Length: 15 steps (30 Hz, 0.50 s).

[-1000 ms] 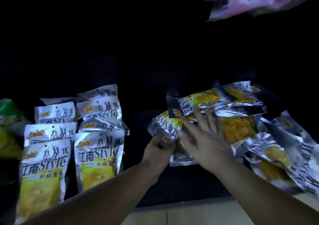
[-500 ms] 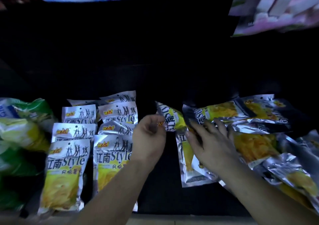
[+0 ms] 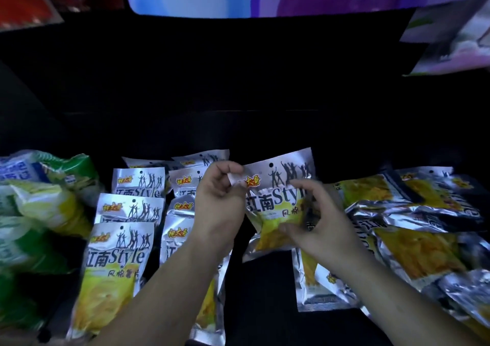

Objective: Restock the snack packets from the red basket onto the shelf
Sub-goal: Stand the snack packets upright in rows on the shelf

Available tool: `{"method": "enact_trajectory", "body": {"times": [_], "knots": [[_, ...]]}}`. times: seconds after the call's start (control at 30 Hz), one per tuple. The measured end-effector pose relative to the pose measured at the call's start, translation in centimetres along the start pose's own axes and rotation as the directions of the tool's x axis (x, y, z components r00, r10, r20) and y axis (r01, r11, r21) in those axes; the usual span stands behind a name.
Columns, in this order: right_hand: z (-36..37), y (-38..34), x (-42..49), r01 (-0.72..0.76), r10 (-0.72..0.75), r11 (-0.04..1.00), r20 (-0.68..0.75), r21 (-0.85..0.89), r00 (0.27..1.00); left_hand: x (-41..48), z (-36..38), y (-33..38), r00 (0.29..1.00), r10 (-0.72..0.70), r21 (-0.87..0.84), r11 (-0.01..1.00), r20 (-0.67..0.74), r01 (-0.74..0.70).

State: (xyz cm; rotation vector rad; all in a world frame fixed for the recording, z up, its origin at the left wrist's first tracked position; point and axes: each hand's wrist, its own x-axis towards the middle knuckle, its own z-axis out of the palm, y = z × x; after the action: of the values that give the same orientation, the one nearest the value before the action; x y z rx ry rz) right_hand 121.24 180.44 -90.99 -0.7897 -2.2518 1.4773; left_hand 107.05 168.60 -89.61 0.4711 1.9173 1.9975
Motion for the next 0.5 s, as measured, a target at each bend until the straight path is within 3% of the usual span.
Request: {"method": "enact_trajectory", "body": {"times": [0.23,0.33,0.5], "knots": [[0.5,1.3,0.0,0.037,-0.044,0.997,-0.095,-0.073,0.994,-0.2,1.0,-0.4,1.0,0.003,0.01,1.0,0.028,-0.004],[-0.2,1.7,0.2,0.003,-0.005,1.0,-0.079,-0.019,0.997,-1.3,0.6,-1.5,1.0,-0.03,0.05,0.998,0.005,0.03],[-0.8,1.4,0.5,0.048,-0.047,0.999,-0.098,0.005,0.994,-3.4,1.2,-3.8,0.989,-0.108,0.129,0.987,0.097,0.095]]}}
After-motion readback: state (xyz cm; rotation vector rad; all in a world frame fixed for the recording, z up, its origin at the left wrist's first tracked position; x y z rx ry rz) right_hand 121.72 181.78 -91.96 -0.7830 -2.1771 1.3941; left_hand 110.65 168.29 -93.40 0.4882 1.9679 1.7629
